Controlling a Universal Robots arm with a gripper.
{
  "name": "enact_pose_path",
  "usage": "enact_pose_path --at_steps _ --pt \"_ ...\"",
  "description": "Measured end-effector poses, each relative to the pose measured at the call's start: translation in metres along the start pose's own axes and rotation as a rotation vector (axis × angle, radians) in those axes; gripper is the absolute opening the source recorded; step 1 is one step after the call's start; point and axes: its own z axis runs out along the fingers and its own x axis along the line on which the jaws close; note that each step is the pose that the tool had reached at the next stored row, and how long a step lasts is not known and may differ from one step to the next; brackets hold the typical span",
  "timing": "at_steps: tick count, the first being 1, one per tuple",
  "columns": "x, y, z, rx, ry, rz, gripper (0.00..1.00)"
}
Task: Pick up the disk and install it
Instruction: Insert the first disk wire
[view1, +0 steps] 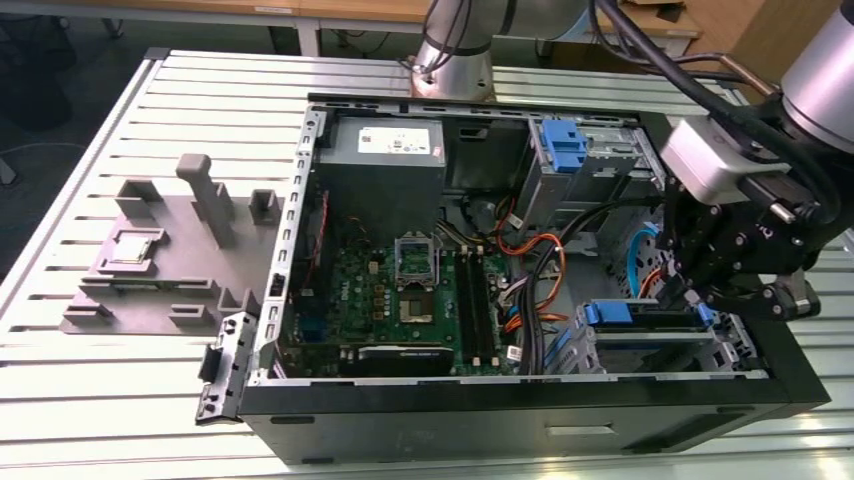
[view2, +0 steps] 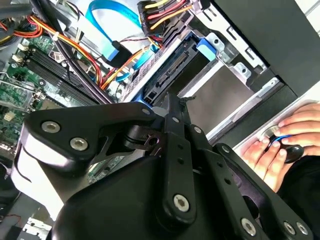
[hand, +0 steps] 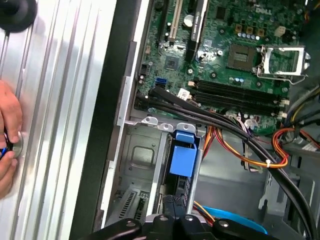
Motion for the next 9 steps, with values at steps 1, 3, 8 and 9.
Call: enact_pose_path --at_steps 1,3,8,9 --pt "0.0 -0.0003 0.0 0.0 0.0 -0.001 0.1" --pt "0.0 -0.0013 0.0 0.0001 -0.0001 -0.004 0.1" --pt "-0.0036 -0.006 0.0001 0.0002 0.0 -0.006 0.1" --pt "-0.0048 -0.0073 0.0 0.0002 0.0001 -0.006 0.1"
